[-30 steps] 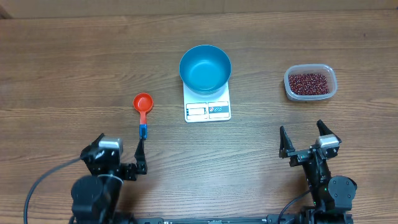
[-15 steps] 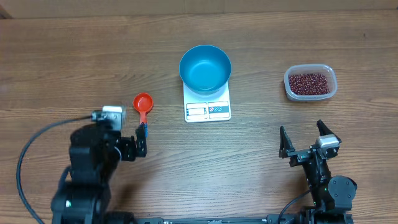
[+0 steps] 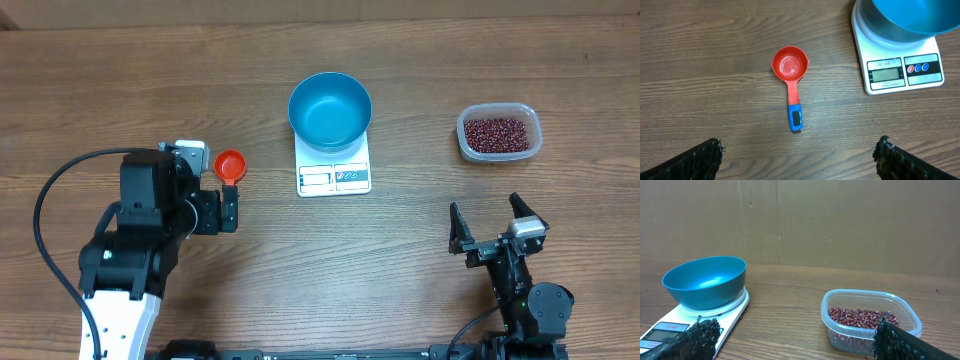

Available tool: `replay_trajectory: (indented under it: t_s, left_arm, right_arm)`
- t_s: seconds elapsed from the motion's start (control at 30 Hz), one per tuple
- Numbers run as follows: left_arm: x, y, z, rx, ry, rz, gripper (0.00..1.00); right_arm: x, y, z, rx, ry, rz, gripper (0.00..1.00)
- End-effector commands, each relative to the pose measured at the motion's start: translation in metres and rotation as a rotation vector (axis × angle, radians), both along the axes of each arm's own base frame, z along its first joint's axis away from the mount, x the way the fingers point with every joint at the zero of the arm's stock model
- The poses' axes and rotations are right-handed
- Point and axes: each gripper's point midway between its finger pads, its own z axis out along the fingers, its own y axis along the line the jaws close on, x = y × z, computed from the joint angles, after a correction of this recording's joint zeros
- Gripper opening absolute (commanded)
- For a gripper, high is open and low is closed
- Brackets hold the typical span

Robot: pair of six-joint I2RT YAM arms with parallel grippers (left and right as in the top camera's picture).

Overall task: Scoop item into bowl and weigh 150g on scale
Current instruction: 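Raise the left arm and move the left gripper above the red scoop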

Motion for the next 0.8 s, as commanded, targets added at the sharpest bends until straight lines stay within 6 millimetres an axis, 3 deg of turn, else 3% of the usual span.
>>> replay_trajectory:
  t_s: [0.0,0.53,0.77]
  left_arm:
    - [0.006,-0.005,0.009,-0.017,-0.002,-0.032,1.00]
    - [0.018,-0.009,0.013,-0.025,0.111,-0.041,0.99]
    - [0.025,-0.012,0.000,-0.032,0.186,-0.050,0.99]
  right_arm:
    - [0.000,0.000,-0.002,0.003,-0.003,-0.002,1.00]
    - [0.000,0.000,-0.002,0.003,-0.003,-0.002,1.00]
    - [0.000,0.000,-0.002,0.003,-0.003,-0.002,1.00]
